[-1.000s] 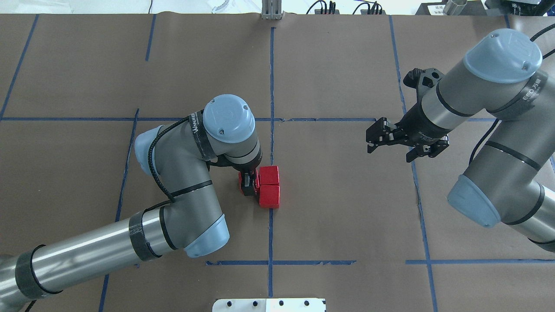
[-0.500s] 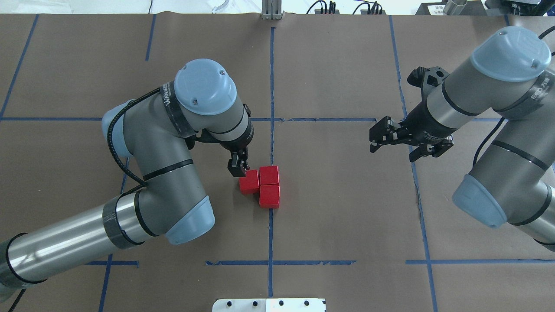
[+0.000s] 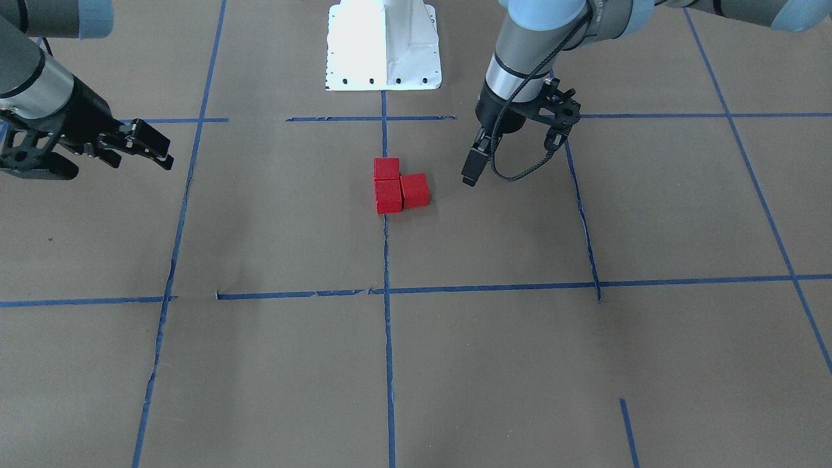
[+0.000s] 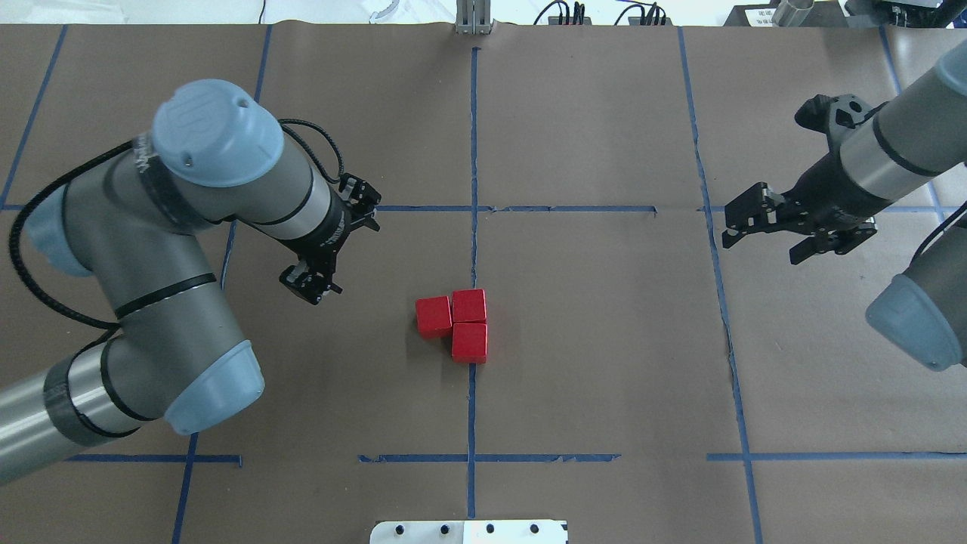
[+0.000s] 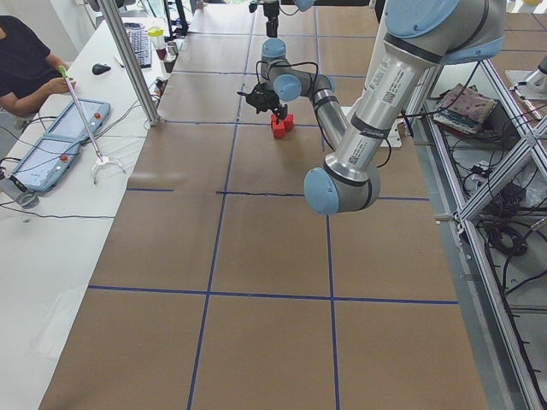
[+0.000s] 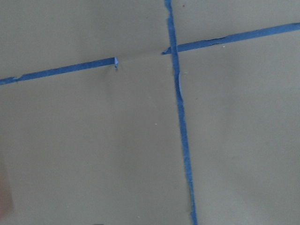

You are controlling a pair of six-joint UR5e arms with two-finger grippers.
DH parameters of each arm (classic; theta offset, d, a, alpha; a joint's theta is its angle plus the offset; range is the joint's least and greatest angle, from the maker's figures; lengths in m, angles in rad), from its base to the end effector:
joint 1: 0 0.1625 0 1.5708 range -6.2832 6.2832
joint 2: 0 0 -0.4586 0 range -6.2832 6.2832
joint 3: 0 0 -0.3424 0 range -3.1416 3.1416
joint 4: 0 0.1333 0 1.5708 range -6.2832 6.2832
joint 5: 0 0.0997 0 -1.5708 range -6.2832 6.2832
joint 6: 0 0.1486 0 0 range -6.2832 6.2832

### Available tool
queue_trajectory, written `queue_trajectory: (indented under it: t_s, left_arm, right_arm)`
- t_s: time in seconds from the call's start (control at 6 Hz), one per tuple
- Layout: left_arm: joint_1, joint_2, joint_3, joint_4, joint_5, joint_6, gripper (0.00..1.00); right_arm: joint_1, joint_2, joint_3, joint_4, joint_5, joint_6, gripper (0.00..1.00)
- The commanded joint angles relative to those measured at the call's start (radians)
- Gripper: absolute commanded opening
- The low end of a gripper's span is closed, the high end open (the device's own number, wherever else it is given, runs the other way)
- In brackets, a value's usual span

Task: Form red blocks into L shape at center

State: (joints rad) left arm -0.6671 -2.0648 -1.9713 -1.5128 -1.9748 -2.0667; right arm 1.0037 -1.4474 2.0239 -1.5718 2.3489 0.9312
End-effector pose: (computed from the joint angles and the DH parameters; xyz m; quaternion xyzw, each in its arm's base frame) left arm 0.4250 -0.4300 0.3168 -0.1486 0.4121 -0.4236 0.7928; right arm -0.2359 -0.4244 0.4655 -0.0554 -0.4452 0.0548 0.8921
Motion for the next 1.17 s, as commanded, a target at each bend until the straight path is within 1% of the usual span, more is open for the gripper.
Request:
queue_trajectory:
  t_s: [0.0,0.17,0.33,0.5,0.67,0.83,1.0]
  left_arm:
    - [-0.085,0.192,-0.107,-0.001,-0.028,0.346,1.0]
    - [-0.171,0.245,-0.112,-0.001,-0.097,0.494,1.0]
    - [-0.283,0.332,-0.109,-0.004,-0.169,0.774,1.0]
    - [-0.386,0.394,-0.101,-0.003,-0.212,0.983,1.0]
    - [-0.479,0.461,-0.084,-0.004,-0.213,1.254,1.0]
    - [-0.576,0.478,0.001,-0.004,-0.245,1.504,1.0]
    - [-0.682,0.477,0.116,-0.013,-0.293,1.745,1.0]
  right_arm:
    - [0.125,-0.132,0.001,-0.001,0.007,-0.228,1.0]
    - [0.198,-0.193,-0.005,-0.001,0.009,-0.35,1.0]
    - [0.251,-0.23,-0.014,-0.002,0.009,-0.423,1.0]
    - [0.281,-0.258,-0.023,-0.001,0.009,-0.48,1.0]
    - [0.308,-0.284,-0.034,-0.001,0.007,-0.552,1.0]
    - [0.355,-0.295,-0.057,-0.001,0.007,-0.625,1.0]
    - [0.389,-0.312,-0.08,-0.001,0.009,-0.691,1.0]
